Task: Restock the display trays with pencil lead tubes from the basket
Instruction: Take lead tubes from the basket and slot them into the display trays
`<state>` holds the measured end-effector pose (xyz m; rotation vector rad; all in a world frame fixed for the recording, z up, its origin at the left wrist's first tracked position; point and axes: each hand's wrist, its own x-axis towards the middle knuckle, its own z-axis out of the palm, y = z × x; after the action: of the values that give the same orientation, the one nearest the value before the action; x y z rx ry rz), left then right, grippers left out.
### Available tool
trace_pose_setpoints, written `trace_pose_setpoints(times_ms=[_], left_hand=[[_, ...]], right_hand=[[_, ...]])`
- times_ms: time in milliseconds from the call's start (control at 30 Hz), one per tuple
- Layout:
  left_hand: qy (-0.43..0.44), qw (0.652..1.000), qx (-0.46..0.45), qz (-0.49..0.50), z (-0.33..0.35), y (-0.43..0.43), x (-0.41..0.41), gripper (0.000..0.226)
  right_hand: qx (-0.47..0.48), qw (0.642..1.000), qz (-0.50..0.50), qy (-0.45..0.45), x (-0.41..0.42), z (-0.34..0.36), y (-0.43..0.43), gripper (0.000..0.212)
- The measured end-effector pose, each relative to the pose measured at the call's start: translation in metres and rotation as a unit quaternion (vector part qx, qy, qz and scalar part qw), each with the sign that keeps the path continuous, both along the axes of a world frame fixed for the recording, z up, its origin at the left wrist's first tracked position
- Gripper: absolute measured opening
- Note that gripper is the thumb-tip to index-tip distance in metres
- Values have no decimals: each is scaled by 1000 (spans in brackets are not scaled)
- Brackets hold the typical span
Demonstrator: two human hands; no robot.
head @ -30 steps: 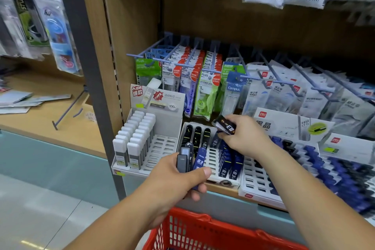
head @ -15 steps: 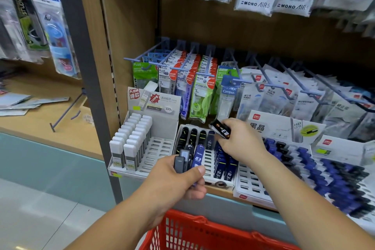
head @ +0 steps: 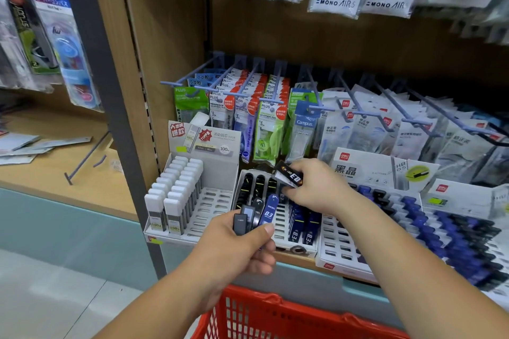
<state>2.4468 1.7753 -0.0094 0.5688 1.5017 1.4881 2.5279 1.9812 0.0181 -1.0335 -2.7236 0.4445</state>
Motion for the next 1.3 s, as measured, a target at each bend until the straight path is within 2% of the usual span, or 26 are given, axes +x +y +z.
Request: trace_pose_setpoints(times_ms=[133,233,300,333,400,500,633,733,800,900,1000,1133,1233,1300], left_hand=[[-6,1000,2,4,-1,0,-1,11],[-8,1000,9,5,-2,1,-1,10],[-10,1000,23,10,-2,2,-1,14],[-11,999,30,14,-2,2,-1,16],[-17,998,47,23,0,3,0,18],[-41,995,78,42,3,4,0,15],[-86,990,85,68,6,7,-1,7],[-110,989,80,57,5,8,-1,5],[-121,989,79,45,4,8,0,13],[-86,993,65,49,6,9,4,32],[-24,995,48,84,3,11,3,32],[11,997,5,77,-6,10,0,26],[-13,999,-24,40,-10,9,-1,20],[-30,999,-33,21,-12,8,-3,26]], right_hand=[[-15,1000,-1,16,6,1,2,12],[-16,1000,5,-4,6,1,2,5],[-40,999,15,29,6,5,-1,5],[-82,994,21,69,7,8,-4,6],[-213,965,51,144,12,18,-10,7],[-332,924,115,150,24,28,-14,10],[-414,877,124,208,35,25,-14,25],[-425,861,122,252,37,22,-15,21],[-431,854,130,259,38,20,-14,21],[-428,856,128,262,38,18,-12,19],[-393,873,87,275,36,19,-8,16],[-215,947,-6,240,30,18,4,12],[-115,972,-13,203,23,6,13,15],[-73,982,-6,175,20,-4,17,16]])
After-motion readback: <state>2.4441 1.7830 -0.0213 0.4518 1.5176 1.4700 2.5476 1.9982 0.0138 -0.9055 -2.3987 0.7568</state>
